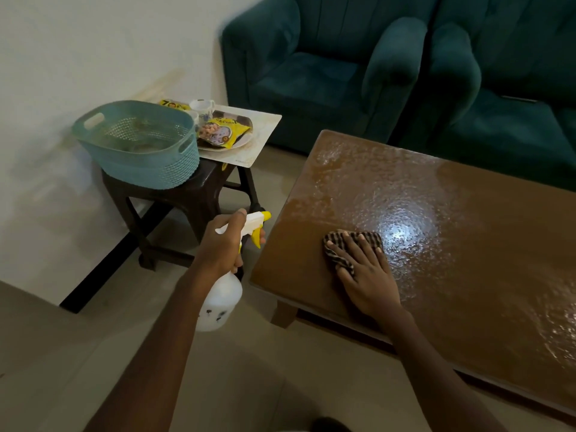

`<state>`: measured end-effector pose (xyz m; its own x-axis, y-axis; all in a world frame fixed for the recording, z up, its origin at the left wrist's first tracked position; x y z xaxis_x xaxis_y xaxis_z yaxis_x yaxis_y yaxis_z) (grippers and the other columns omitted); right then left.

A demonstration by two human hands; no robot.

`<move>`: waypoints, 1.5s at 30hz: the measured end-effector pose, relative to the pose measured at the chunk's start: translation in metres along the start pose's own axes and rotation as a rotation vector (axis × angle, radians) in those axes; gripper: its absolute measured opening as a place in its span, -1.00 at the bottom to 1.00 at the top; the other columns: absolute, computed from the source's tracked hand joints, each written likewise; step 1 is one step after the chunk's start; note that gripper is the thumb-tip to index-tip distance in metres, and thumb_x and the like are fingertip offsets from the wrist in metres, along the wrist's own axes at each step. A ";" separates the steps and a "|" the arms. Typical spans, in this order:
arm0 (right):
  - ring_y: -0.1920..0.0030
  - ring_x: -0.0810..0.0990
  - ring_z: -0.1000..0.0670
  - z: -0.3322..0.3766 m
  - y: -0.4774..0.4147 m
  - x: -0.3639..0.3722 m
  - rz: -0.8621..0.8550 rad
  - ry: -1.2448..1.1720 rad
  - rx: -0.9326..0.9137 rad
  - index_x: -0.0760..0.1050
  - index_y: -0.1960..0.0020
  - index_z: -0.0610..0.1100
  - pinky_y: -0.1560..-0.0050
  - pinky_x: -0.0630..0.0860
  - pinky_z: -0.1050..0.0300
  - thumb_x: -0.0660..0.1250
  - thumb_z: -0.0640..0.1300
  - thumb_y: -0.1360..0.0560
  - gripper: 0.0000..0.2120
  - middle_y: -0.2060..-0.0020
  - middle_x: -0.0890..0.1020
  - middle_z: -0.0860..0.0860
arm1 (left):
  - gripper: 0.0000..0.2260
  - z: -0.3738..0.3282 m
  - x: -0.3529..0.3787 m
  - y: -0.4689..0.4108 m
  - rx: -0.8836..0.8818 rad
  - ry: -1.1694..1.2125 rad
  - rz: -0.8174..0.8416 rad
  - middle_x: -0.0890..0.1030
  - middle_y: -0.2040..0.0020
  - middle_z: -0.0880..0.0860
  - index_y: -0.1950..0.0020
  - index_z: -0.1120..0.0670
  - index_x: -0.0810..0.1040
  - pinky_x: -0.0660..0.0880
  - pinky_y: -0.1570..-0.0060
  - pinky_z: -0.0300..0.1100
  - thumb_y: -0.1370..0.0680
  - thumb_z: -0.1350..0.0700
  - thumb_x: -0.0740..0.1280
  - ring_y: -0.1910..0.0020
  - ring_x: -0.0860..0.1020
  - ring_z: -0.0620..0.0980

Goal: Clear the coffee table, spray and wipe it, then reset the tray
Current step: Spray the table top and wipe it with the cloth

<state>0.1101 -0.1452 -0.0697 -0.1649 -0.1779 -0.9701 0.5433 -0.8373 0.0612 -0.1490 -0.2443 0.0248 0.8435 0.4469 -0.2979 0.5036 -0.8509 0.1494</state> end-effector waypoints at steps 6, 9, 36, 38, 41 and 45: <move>-0.54 -0.28 0.17 -0.046 -0.002 -0.010 -0.024 -0.002 0.088 -0.12 -0.54 0.35 -0.50 -0.31 0.11 -0.33 0.29 -0.46 -0.37 -0.57 -0.13 0.23 | -0.57 -0.033 0.041 -0.004 -0.045 -0.120 0.140 0.59 0.47 -0.10 0.16 0.09 0.58 0.37 0.48 -0.22 -0.67 -0.07 0.04 0.53 0.39 -0.04; -0.56 -0.27 0.16 -0.073 -0.004 -0.016 -0.031 -0.005 0.129 -0.14 -0.53 0.36 -0.51 -0.31 0.10 -0.25 0.27 -0.53 -0.45 -0.57 -0.14 0.23 | -0.56 -0.047 0.069 -0.010 -0.060 -0.169 0.197 0.62 0.45 -0.12 0.14 0.07 0.60 0.38 0.43 -0.22 -0.67 -0.10 0.04 0.50 0.41 -0.03; -0.57 -0.29 0.04 -0.159 -0.067 -0.039 0.013 -0.009 0.233 -0.18 -0.55 0.32 -0.53 -0.31 -0.07 -0.10 0.17 -0.67 -0.50 -0.59 -0.18 0.13 | -0.64 -0.063 0.141 -0.074 -0.066 -0.267 0.123 0.60 0.30 0.02 0.04 0.09 0.56 0.38 0.54 -0.29 -0.66 -0.09 0.07 0.53 0.47 -0.14; -0.57 -0.29 0.05 -0.160 -0.067 -0.039 0.012 -0.007 0.239 -0.19 -0.55 0.32 -0.53 -0.30 -0.06 -0.11 0.17 -0.67 -0.50 -0.59 -0.18 0.14 | -0.67 -0.063 0.137 -0.078 -0.052 -0.279 0.132 0.59 0.32 -0.01 0.08 0.02 0.52 0.39 0.49 -0.26 -0.66 -0.10 0.06 0.47 0.47 -0.09; -0.57 -0.28 0.05 -0.158 -0.067 -0.038 0.014 -0.003 0.272 -0.18 -0.55 0.31 -0.54 -0.29 -0.07 -0.11 0.17 -0.67 -0.51 -0.59 -0.18 0.14 | -0.60 -0.061 0.135 -0.090 -0.037 -0.306 0.189 0.65 0.26 0.03 -0.04 0.11 0.56 0.38 0.56 -0.32 -0.65 -0.14 0.07 0.54 0.48 -0.14; -0.57 -0.29 0.04 -0.148 -0.069 -0.037 0.005 -0.016 0.342 -0.17 -0.55 0.31 -0.53 -0.31 -0.07 -0.11 0.17 -0.67 -0.51 -0.59 -0.19 0.12 | -0.63 -0.060 0.128 -0.105 -0.027 -0.311 0.223 0.61 0.24 0.07 -0.09 0.12 0.51 0.39 0.55 -0.30 -0.65 -0.13 0.08 0.46 0.48 -0.08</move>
<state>0.2009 -0.0046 -0.0728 -0.1770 -0.1887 -0.9660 0.2368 -0.9608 0.1443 -0.0827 -0.0815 0.0276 0.8381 0.1431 -0.5265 0.3225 -0.9083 0.2663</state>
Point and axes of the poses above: each hand's wrist, its own y-axis away from the middle knuckle, its own x-axis out of the palm, z = x × y, the point moved 3 cm from there along -y, towards the middle knuckle
